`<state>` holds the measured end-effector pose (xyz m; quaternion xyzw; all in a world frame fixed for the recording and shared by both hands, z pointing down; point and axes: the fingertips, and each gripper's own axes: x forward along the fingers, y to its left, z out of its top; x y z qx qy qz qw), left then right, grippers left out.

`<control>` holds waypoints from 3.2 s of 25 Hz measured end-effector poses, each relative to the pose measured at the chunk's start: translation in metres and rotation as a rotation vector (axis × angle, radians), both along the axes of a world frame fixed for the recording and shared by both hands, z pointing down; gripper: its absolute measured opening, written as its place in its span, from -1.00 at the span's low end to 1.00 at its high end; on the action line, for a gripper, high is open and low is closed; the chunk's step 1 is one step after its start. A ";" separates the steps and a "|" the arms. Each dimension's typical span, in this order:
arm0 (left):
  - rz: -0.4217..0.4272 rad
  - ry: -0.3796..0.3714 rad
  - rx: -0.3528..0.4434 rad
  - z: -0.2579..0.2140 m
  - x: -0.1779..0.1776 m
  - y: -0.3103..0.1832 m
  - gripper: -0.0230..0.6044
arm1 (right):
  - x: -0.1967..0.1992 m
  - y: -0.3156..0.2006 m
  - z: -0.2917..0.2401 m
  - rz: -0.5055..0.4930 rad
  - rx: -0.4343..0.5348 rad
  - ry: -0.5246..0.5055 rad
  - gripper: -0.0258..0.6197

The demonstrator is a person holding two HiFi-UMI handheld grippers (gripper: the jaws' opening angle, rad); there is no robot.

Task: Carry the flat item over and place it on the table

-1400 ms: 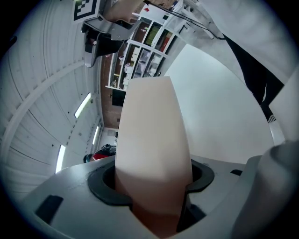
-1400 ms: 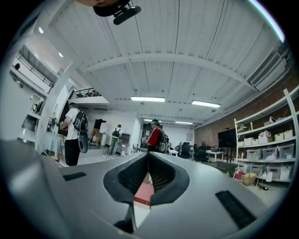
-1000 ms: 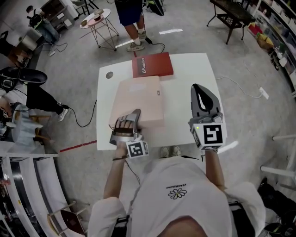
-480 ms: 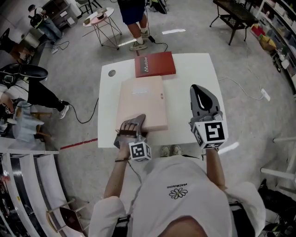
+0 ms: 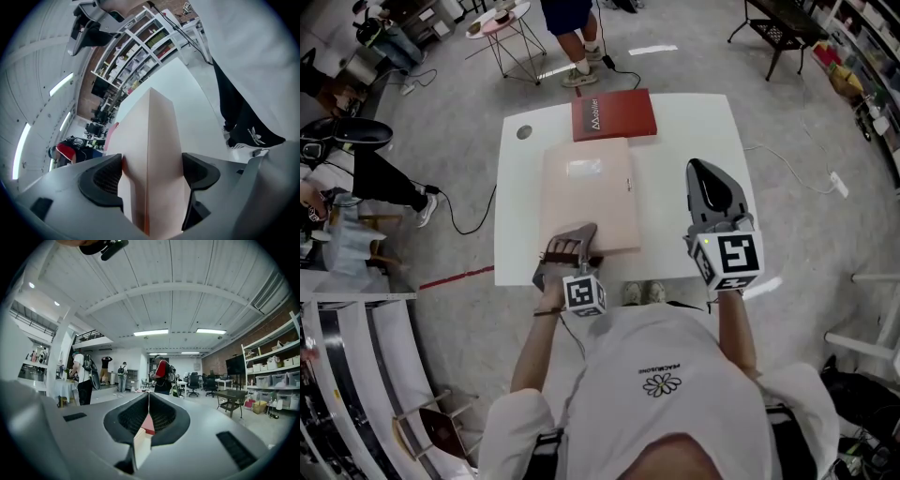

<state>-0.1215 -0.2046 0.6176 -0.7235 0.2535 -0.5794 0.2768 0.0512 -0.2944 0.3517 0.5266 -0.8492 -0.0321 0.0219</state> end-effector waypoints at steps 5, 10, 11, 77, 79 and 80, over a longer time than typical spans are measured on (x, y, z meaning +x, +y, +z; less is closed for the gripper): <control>-0.010 0.012 -0.067 0.013 0.004 0.008 0.32 | 0.002 0.003 0.003 -0.002 -0.014 0.011 -0.88; -0.017 0.034 -0.085 0.012 0.007 0.005 0.32 | -0.001 0.001 0.004 -0.010 -0.011 0.036 -0.88; -0.014 0.035 -0.086 0.010 0.008 0.005 0.32 | -0.002 0.001 0.003 -0.013 -0.010 0.036 -0.88; -0.548 1.304 0.467 -0.285 -0.028 -0.066 -0.88 | -0.012 0.003 -0.019 0.028 0.105 0.080 -0.88; -0.547 1.307 0.466 -0.285 -0.029 -0.066 -0.88 | -0.012 0.004 -0.019 0.026 0.104 0.082 -0.88; -0.547 1.308 0.465 -0.285 -0.029 -0.066 -0.88 | -0.012 0.004 -0.019 0.026 0.104 0.083 -0.88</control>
